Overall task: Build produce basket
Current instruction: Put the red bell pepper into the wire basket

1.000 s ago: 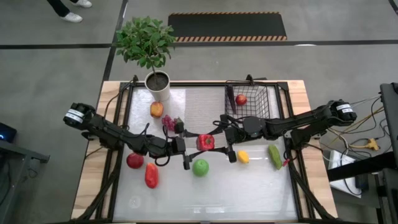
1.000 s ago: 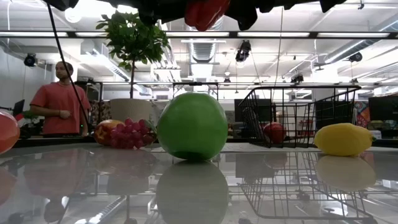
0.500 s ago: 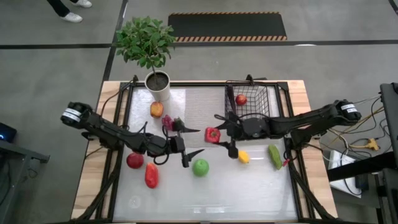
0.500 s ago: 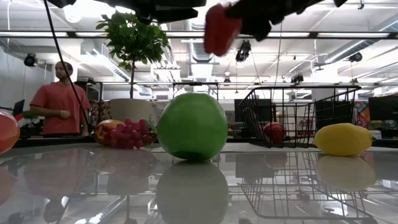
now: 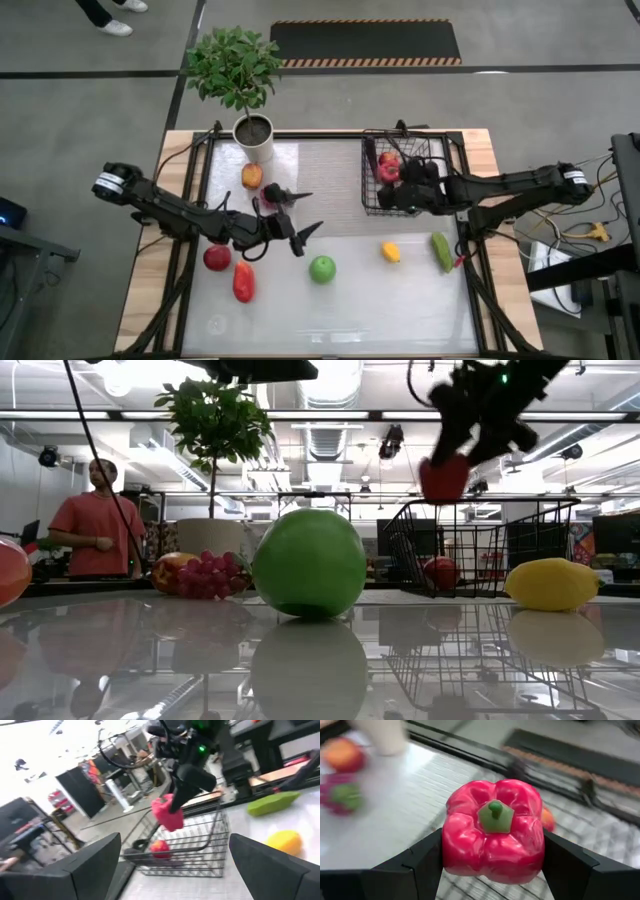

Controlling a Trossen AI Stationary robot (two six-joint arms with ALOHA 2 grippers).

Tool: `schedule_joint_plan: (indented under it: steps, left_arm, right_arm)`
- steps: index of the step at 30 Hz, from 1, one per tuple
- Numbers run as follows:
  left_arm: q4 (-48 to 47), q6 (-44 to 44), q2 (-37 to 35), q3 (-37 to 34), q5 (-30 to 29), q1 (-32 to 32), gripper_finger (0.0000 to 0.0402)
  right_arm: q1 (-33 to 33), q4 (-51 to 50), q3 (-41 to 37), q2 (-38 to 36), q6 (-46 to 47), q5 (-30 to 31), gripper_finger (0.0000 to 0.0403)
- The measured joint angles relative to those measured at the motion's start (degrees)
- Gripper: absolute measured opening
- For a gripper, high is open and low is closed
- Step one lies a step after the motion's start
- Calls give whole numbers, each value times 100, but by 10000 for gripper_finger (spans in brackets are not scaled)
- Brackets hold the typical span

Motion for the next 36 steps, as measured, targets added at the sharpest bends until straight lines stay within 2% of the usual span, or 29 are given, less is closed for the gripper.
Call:
schedule_joint_plan:
  steps: [7, 10, 17, 24, 36]
  left_arm:
    - [-16, 506, -240, -10, -232, 30, 354]
    - [-207, 555, -326, -20, -321, 28, 354]
    - [-911, 368, -441, -26, -389, 28, 355]
    - [-1027, 361, -636, -213, -524, 28, 355]
    - [-1021, 203, -1069, -451, -529, 28, 355]
  right_arm:
    - [-541, 14, -318, 459, 897, 3, 267]
    - [-865, 196, -319, 706, 936, -14, 267]
    - [-1468, 333, -330, 1129, 879, -498, 267]
    - [-1516, 685, -334, 1370, 881, -801, 269]
    - [-1527, 755, -336, 1894, 975, -749, 270]
